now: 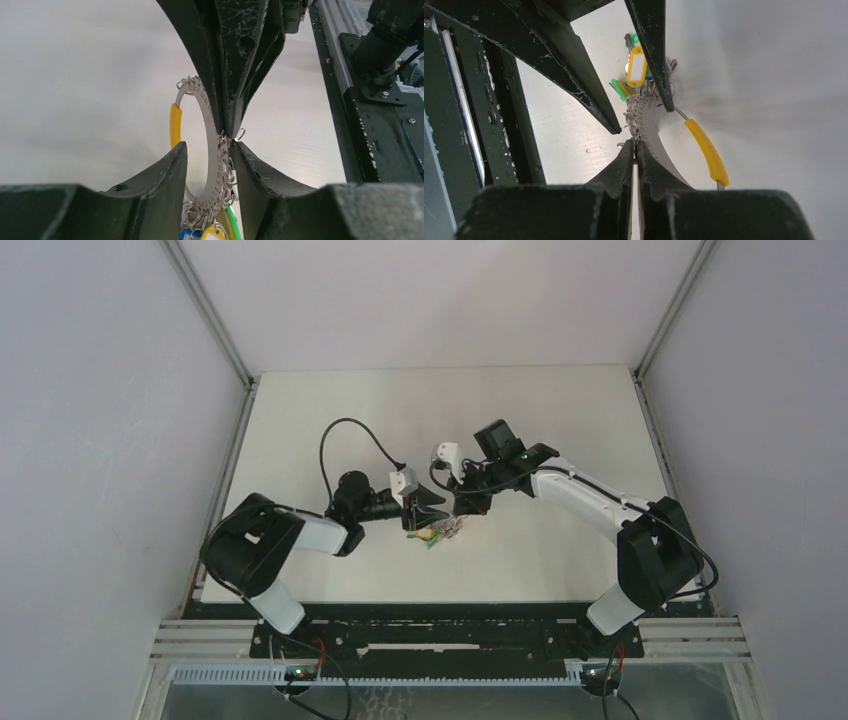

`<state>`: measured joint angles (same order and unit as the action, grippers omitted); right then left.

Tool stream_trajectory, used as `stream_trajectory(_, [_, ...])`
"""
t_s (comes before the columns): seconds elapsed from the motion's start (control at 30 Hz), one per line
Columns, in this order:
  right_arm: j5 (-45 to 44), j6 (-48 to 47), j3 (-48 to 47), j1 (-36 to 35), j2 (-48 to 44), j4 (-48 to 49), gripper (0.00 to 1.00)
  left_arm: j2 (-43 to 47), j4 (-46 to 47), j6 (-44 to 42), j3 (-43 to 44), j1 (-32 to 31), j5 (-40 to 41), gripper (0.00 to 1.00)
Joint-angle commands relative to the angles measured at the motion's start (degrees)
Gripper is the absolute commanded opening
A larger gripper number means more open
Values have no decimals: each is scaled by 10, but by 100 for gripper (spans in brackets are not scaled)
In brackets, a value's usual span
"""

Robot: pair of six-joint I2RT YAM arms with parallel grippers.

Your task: Put the keys on the keyring

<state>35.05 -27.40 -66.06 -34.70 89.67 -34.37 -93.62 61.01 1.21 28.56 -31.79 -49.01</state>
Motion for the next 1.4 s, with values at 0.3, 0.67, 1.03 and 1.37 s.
stream_trajectory(0.3, [15, -22, -33, -2, 5, 9, 0, -40, 43, 7, 13, -4, -34, 41])
stream_trajectory(0.67, [15, -23, -42, -4, 8, 5, 0, -42, -24, -9, 43, -13, -34, 30])
stream_trajectory(1.03, [13, -26, -43, -8, 7, 2, 0, -47, -26, 0, 49, -15, -37, 17])
stream_trajectory(1.37, [21, 54, -41, 27, -14, 12, 8, -14, -26, -24, 22, -15, -19, 0])
